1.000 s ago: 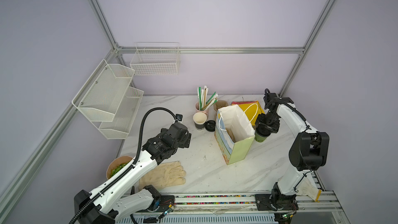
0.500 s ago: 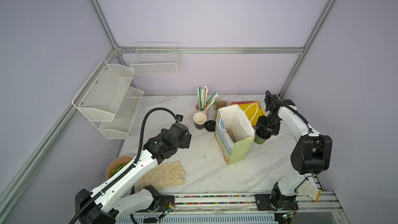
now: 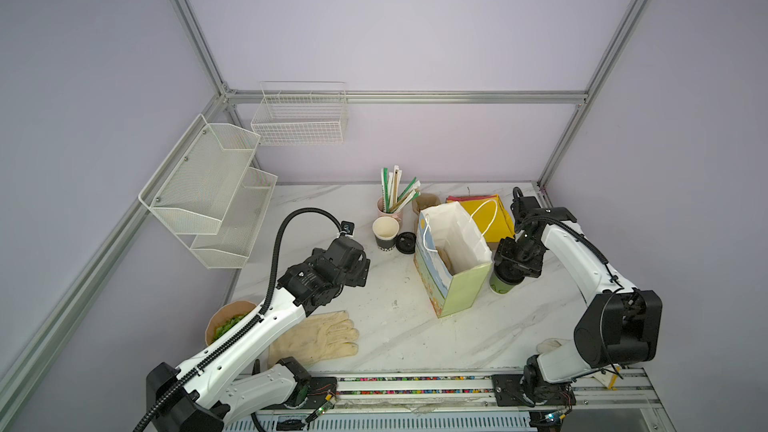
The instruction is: Pack the takeout coffee
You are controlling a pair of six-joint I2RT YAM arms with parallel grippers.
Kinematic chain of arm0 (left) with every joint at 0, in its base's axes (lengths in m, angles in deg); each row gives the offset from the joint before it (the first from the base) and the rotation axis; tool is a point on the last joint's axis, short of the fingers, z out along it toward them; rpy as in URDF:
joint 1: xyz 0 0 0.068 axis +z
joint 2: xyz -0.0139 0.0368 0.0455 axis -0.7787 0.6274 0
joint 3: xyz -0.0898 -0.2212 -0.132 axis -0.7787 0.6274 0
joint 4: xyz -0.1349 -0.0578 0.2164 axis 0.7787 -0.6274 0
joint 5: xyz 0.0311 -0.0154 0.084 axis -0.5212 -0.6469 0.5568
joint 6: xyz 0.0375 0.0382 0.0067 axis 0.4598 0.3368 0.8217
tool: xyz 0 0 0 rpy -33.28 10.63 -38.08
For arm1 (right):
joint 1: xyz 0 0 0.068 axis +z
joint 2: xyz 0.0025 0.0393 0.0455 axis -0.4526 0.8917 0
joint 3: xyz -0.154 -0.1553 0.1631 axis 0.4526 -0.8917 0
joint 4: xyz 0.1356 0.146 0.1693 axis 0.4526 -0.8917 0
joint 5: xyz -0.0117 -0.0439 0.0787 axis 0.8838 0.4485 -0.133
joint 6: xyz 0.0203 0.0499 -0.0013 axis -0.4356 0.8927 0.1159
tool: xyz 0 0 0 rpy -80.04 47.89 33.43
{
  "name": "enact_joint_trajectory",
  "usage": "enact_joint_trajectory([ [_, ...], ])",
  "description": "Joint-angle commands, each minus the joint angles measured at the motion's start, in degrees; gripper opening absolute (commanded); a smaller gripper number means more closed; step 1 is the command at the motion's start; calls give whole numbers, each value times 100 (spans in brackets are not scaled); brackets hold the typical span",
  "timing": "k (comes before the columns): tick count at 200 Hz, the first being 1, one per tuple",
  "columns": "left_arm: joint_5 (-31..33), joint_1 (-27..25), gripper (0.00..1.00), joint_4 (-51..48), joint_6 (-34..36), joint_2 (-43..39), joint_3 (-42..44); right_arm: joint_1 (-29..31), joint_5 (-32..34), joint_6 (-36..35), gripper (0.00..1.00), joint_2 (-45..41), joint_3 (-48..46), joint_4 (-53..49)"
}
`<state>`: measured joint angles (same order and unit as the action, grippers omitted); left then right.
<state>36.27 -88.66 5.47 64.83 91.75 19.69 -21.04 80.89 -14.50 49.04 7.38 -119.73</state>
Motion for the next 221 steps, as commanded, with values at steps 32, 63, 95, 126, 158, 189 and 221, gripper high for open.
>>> enact_joint_trajectory([
  [32,-11,34,100,-8,61,40,-141,86,-49,-38,82,-88,-188,-140],
  [63,-6,34,100,-21,57,65,-140,104,-33,-38,85,-77,-205,-132],
  [95,6,34,100,-30,57,93,-147,102,-33,-47,93,-29,-86,-202],
  [126,20,34,100,-55,59,128,-153,112,-21,-47,97,-34,-14,-269],
  [158,63,34,100,-68,61,136,-158,122,71,-73,97,-48,330,-447],
  [189,87,38,100,-79,37,155,-159,239,114,-66,97,-76,416,-549],
  [221,126,34,100,-104,9,151,-163,271,-101,-106,97,-158,175,-552],
])
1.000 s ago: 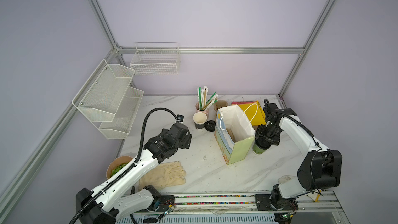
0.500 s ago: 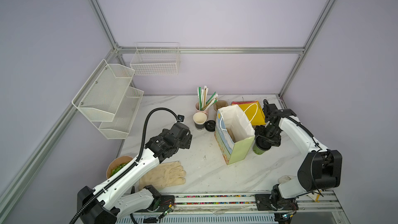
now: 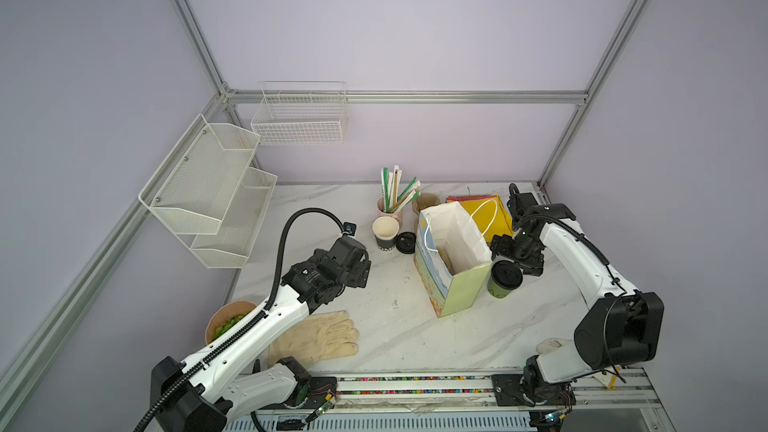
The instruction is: Pack the takeout coffee
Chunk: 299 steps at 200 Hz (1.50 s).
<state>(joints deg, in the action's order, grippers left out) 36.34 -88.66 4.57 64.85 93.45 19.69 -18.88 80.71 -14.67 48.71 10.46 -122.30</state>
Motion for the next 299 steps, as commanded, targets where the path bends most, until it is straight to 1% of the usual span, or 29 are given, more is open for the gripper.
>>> enact_joint_trajectory([
  [1,119,34,100,-14,7,-17,-161,61,-67,-89,97,-126,-139,-289],
  [22,128,38,100,-28,-9,1,-175,169,111,-99,97,-94,-241,-313],
  [47,128,35,100,-49,-15,2,-176,224,128,-100,97,-99,-315,-314],
  [64,143,34,100,-49,-12,9,-176,224,55,-115,96,-157,-286,-327],
  [78,161,34,100,-55,-11,35,-177,222,92,-119,93,-196,-316,-310],
  [105,137,34,100,-70,-11,107,-202,221,136,-152,91,-210,-261,-268],
  [175,128,34,100,-92,-6,190,-197,178,385,-110,91,-109,-174,-178],
  [237,137,34,100,-121,-2,248,-229,123,161,-187,87,-13,-175,-59],
  [251,145,34,100,-122,-2,253,-220,128,99,-194,84,-20,-216,-28],
  [262,137,32,100,-120,-3,257,-229,125,179,-180,82,-44,-248,-20],
  [299,132,35,100,-138,-4,309,-237,125,203,-152,83,-109,-326,15],
])
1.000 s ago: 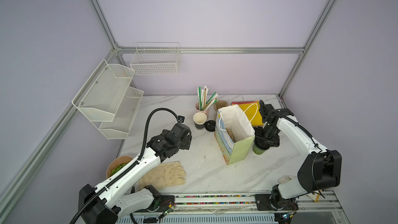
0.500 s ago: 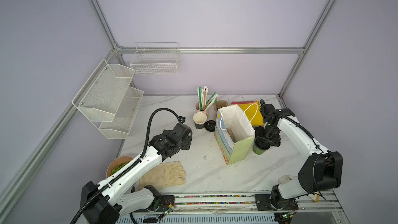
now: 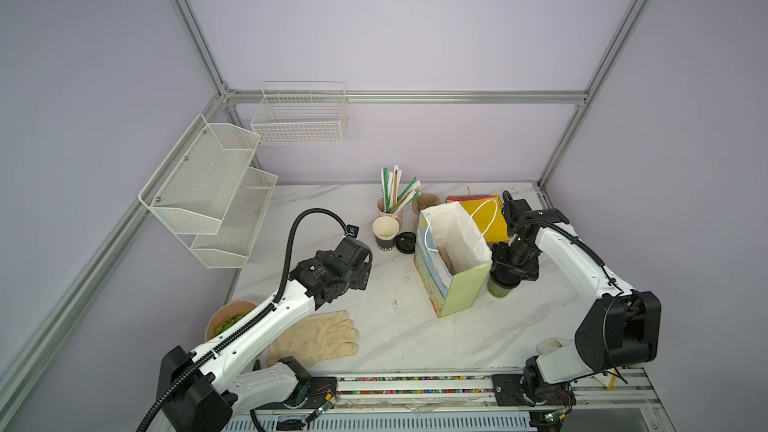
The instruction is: Pack the takeout coffee
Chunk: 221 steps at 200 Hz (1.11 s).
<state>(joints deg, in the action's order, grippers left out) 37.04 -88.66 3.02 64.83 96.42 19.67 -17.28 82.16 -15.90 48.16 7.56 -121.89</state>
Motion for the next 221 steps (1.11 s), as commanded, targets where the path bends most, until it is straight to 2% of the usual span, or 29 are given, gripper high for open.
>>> enact_joint_trajectory([
  [1,60,34,100,9,-1,12,-240,-33,59,-30,83,-54,-33,-31],
  [134,-38,34,100,-53,20,135,-287,-101,339,93,84,-112,-99,-15],
  [221,-15,34,100,-79,25,180,-306,-132,24,-21,81,-102,-285,223],
])
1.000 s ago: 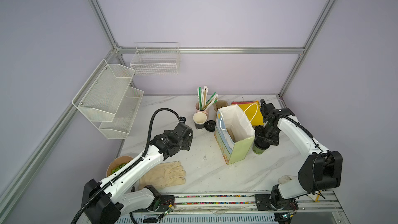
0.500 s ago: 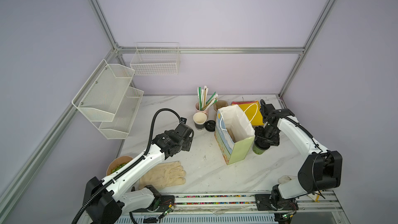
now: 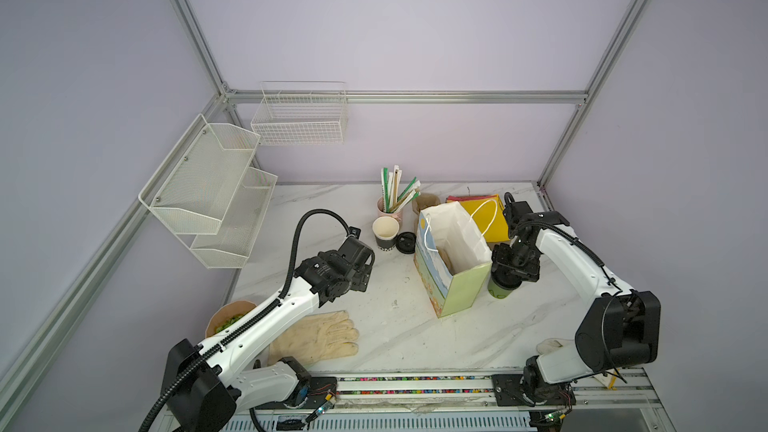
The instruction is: Pack the takeout coffee
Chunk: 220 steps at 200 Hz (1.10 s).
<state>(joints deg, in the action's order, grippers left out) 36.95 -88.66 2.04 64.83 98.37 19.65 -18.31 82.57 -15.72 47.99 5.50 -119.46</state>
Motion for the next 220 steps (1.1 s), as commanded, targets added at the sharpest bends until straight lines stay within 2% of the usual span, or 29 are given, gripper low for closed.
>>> enact_joint_trajectory([
  [1,-5,34,100,19,26,-6,-304,-27,-17,-38,81,-87,-80,-21],
  [66,-21,34,100,-8,34,60,-318,-30,-100,0,73,-171,-66,-71],
  [115,-56,34,100,-25,44,103,-346,-33,-89,164,73,-415,38,-233],
  [165,-96,33,100,-28,44,77,-363,-29,319,76,73,-878,725,-538],
  [192,-116,34,100,-25,51,75,-374,-27,323,75,73,-1063,1018,-574],
  [220,-126,33,100,-25,45,82,-392,-29,544,85,73,-1114,1823,-891],
])
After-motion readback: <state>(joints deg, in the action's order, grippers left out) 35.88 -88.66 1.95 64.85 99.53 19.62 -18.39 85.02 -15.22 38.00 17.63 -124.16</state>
